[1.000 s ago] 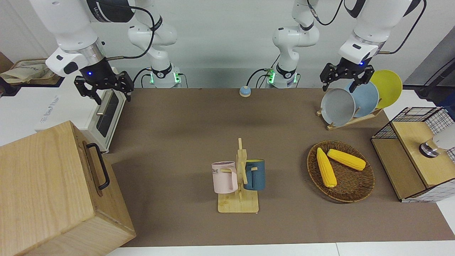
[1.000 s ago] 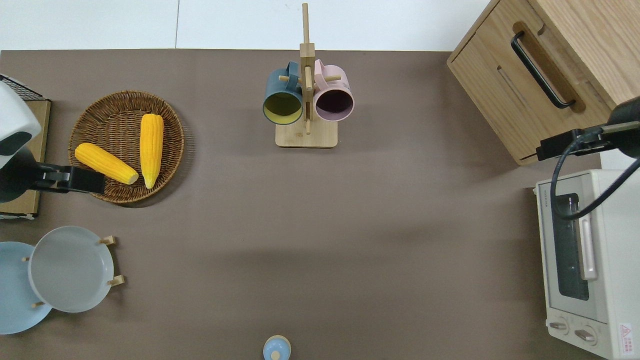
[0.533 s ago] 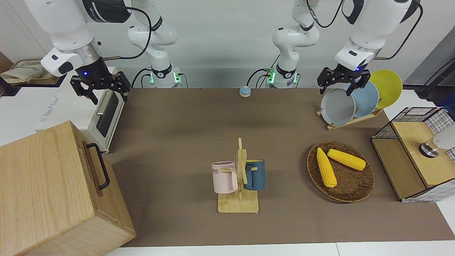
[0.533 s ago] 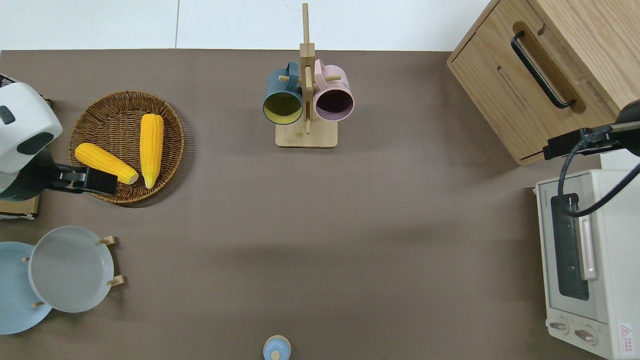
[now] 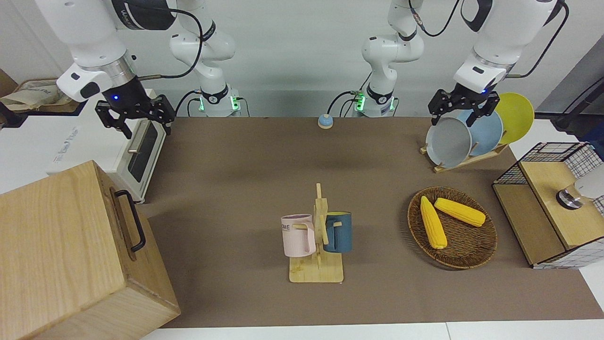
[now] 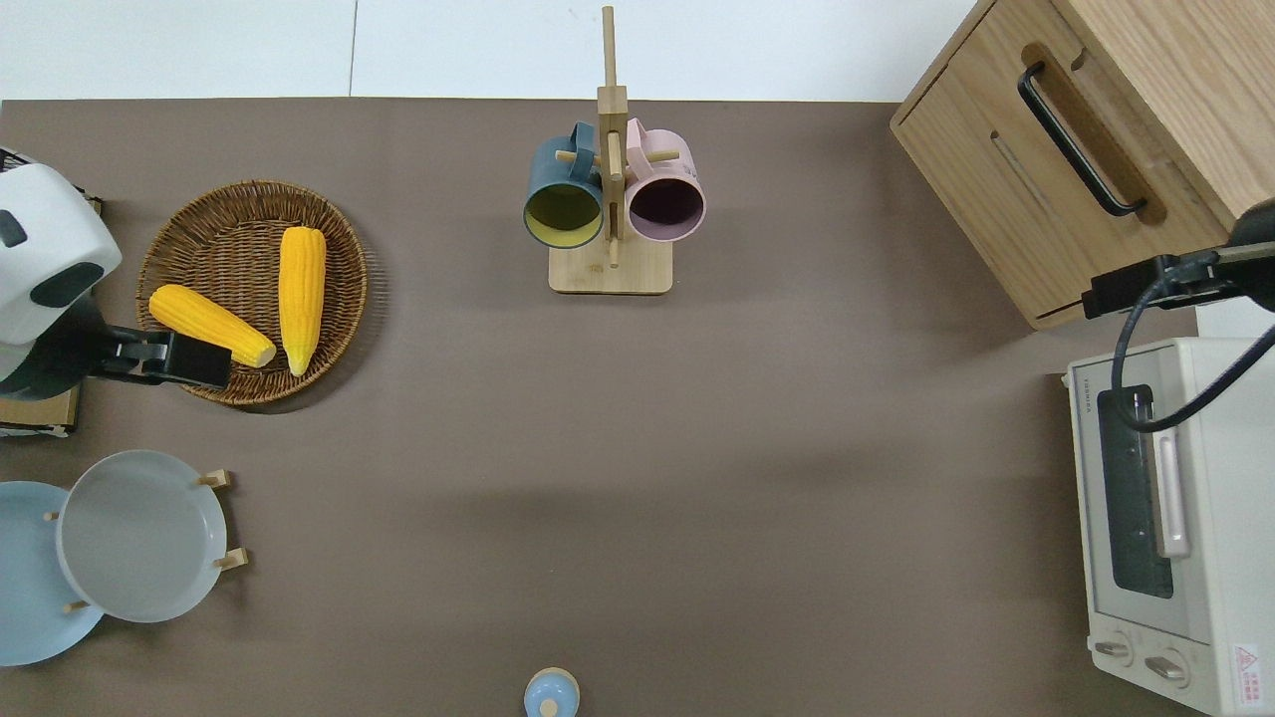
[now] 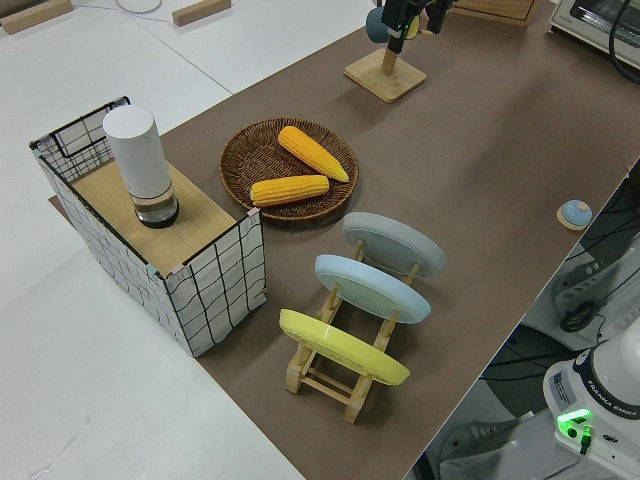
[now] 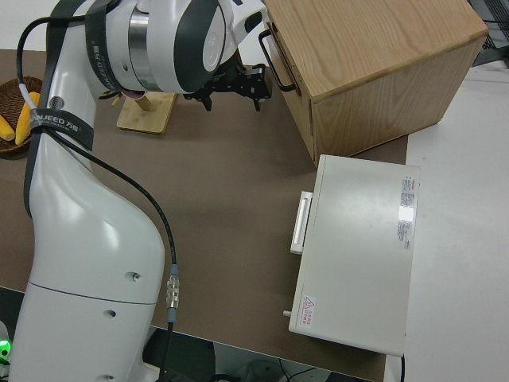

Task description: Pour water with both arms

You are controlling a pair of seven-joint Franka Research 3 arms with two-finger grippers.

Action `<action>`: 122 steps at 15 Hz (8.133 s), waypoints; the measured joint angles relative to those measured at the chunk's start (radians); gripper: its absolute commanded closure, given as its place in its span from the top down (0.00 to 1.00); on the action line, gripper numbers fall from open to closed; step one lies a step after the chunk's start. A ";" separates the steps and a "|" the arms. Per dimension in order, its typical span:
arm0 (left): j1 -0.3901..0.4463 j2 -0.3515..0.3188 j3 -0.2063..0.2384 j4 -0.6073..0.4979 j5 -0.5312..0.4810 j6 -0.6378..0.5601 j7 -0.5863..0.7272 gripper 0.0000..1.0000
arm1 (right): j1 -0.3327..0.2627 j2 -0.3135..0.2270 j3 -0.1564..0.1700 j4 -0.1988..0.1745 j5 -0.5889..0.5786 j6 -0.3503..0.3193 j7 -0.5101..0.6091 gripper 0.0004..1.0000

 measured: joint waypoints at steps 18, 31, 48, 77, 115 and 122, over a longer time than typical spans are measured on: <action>0.155 0.082 0.410 0.010 -0.110 0.231 0.642 0.99 | 0.311 0.230 0.032 -0.103 0.053 0.466 0.134 0.99; 0.311 0.246 0.401 0.011 -0.554 0.581 0.830 0.99 | 0.334 0.373 0.053 -0.050 0.011 0.852 0.093 0.68; 0.311 0.381 0.293 0.012 -0.718 0.904 0.886 0.71 | 0.331 0.381 0.044 -0.046 -0.033 0.934 0.069 0.00; 0.226 0.239 0.281 0.205 -0.383 0.589 0.366 0.00 | 0.225 0.246 0.045 -0.021 -0.067 0.324 -0.063 0.00; 0.027 -0.540 -0.012 -0.900 -0.080 0.774 -0.053 0.00 | 0.656 0.436 0.043 0.015 0.276 0.440 0.828 0.99; -0.086 -0.539 -0.013 -0.928 -0.127 0.782 -0.060 0.00 | 0.568 0.240 -0.042 0.034 0.246 0.201 0.819 0.99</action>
